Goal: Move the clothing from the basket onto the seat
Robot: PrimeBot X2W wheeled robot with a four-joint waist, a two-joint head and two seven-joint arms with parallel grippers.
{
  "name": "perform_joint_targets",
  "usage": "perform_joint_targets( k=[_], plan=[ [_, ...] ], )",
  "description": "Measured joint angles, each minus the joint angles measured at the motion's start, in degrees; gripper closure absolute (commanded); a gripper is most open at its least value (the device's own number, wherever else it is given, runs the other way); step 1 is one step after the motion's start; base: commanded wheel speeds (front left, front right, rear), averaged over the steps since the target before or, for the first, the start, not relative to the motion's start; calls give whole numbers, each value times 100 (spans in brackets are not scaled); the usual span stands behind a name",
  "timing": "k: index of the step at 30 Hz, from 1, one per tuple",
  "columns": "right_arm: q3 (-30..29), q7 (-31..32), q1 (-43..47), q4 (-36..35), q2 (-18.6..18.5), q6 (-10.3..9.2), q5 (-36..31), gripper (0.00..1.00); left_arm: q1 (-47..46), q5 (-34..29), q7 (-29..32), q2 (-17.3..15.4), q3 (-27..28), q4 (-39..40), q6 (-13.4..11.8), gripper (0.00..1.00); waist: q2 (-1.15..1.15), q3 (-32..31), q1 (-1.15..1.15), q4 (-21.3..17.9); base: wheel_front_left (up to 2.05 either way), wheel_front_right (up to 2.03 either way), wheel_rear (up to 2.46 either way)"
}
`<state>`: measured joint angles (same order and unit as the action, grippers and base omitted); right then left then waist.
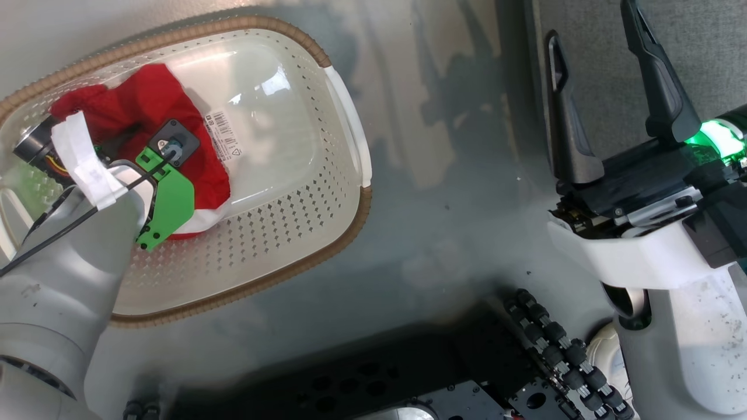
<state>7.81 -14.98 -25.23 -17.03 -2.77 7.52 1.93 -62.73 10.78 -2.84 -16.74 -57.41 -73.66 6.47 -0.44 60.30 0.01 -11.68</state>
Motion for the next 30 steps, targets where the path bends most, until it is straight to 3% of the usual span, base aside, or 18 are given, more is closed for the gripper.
perform_joint_targets(
  k=[1,2,3,4,5,19,30],
  plan=[
    [-12,0,12,-19,0,0,-1,0,-1,0,55,21,-12,-2,-11,0,0,24,0,4,0,0,0],
    [-20,0,21,-42,0,0,-11,0,-1,1,85,38,-20,-5,-25,17,0,39,0,8,0,0,0],
    [-29,-1,42,-71,0,0,-22,0,-1,1,85,63,-34,-8,-44,52,0,54,0,18,0,0,0],
    [-43,0,77,-91,0,0,-36,0,-1,0,79,87,-52,-8,-56,80,0,63,0,31,0,0,0],
    [-56,0,107,-97,0,0,-44,0,-1,-1,74,107,-69,-9,-69,100,0,69,0,43,0,0,0],
    [-112,-1,83,86,1,0,-29,0,5,111,-380,482,-114,-19,-236,100,0,-221,0,187,0,0,0],
    [-241,0,103,548,1,0,73,0,197,389,-912,695,-102,-19,-26,100,0,-982,0,315,0,0,0]
  ],
)
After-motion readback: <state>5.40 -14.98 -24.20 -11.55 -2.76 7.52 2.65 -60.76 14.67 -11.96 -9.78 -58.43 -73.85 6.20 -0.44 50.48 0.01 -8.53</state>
